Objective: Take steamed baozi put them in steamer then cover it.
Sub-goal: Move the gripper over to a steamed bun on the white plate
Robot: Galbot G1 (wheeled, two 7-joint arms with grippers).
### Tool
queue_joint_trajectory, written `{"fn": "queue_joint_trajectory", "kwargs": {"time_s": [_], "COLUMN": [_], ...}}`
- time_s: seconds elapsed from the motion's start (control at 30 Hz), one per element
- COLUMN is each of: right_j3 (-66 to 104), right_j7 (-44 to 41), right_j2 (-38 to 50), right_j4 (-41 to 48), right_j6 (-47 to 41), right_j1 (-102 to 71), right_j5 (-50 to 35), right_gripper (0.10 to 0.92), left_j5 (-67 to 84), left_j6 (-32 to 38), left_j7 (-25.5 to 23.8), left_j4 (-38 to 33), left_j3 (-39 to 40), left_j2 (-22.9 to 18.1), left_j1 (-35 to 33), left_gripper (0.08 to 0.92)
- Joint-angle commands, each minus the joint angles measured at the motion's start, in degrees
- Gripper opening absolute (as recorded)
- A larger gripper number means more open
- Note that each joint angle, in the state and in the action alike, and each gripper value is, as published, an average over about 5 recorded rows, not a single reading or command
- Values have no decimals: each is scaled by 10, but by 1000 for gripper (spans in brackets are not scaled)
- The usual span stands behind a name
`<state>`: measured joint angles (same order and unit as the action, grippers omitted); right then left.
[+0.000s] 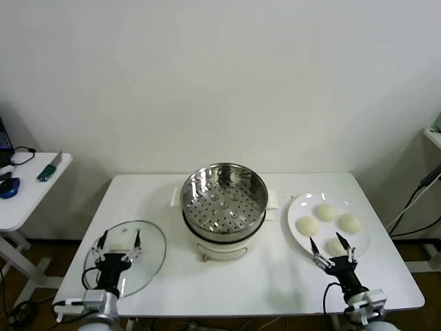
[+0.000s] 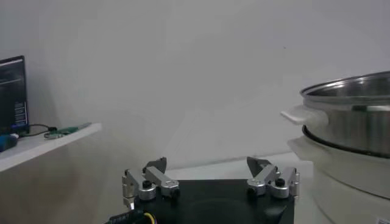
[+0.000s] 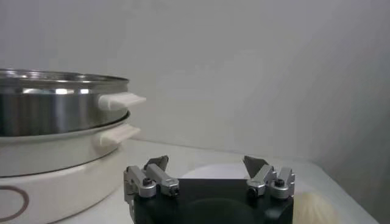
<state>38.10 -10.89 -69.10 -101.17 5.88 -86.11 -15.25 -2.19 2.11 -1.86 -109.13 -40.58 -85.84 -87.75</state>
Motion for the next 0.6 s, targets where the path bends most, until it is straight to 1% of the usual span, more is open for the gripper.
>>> {"fn": "queue_joint_trajectory", "kwargs": {"time_s": [0.03, 0.1, 0.2, 0.37, 0.47, 0.6], "right_j3": [5, 1, -20, -110, -209, -364], "right_j7": [-44, -73, -140, -269, -337, -420], "right_j2": [61, 104, 201, 355, 411, 443], "right_j4": [7, 9, 27, 107, 159, 230], "right_j6": [-28, -58, -116, -149, -148, -142], "right_j1": [46, 66, 113, 228, 331, 499], "right_j5": [26, 29, 38, 56, 73, 100], "right_gripper": [823, 823, 823, 823, 823, 823], "left_j5": [4, 7, 12, 18, 32, 55], "left_j6": [-1, 0, 4, 21, 18, 8], "left_j7": [2, 0, -6, -9, -7, -6], "left_j4": [0, 0, 0, 4, 4, 1], "left_j3": [0, 0, 3, 8, 9, 12], "left_j2": [8, 12, 19, 20, 17, 14], "left_j1": [-3, -7, -18, -30, -33, -34], "left_gripper": [823, 823, 823, 823, 823, 823]}}
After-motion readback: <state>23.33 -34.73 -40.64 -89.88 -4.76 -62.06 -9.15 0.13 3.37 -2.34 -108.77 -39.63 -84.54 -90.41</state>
